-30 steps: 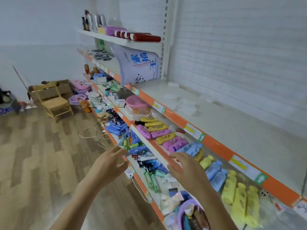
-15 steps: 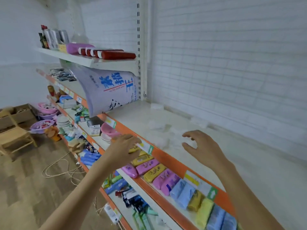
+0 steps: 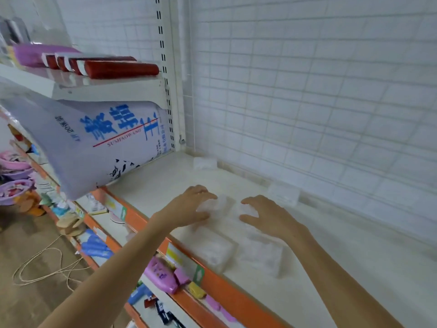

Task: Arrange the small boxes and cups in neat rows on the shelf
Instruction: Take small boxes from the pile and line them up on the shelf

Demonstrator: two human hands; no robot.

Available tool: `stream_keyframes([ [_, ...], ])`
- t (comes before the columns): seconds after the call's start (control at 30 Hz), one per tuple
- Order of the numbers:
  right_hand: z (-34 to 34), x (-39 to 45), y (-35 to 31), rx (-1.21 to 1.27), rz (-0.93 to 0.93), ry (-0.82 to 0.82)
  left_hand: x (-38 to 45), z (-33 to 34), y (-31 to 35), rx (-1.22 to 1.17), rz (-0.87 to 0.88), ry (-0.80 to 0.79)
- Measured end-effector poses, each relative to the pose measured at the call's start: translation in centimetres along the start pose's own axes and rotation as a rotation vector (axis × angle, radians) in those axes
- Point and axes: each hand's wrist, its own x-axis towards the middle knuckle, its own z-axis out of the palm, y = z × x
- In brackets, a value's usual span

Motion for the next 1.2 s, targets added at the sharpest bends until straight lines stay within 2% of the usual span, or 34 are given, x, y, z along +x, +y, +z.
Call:
stream_keyframes([
  [0.13,0.5,1.6,0.7,0.000,0.027,0.087,3.8,0.6,-1.8,-0.064,0.091,0.000],
  [0.33,1.1,2.6,1.1,0.059,0.114,0.076,8.2,1.9,-4.4,-0.161,0.300,0.045],
  [0.43,1.6,2.6,0.8,0.140,0.145,0.202,9.2,2.0,-5.0,-0.204,0.385,0.120],
  [0.53,1.4,1.8,1.1,0.304,0.229,0.342,9.1,1.8,-4.9,-0.386,0.341,0.208],
  [0.63,1.2,0.8,1.4,0.465,0.248,0.467,8.9,1.6,-4.1,-0.679,0.267,0.212],
  [0.73,1.0,0.4,1.7,0.650,0.325,0.584,9.1,1.9,-3.4,-0.761,0.242,0.186],
  [0.83,0.8,0.4,1.6,0.836,0.402,0.608,9.3,2.4,-3.2,-0.768,0.235,0.172],
  [0.93,1.3,0.6,2.0,0.694,0.415,0.580,9.1,2.5,-2.9,-0.753,0.234,0.118],
  [1.03,1.7,0.7,2.3,0.547,0.352,0.528,8.9,2.6,-3.1,-0.704,0.234,0.061],
  [1.2,1.7,0.3,2.9,0.309,0.337,0.321,9.1,2.9,-3.5,-0.467,0.327,0.008],
])
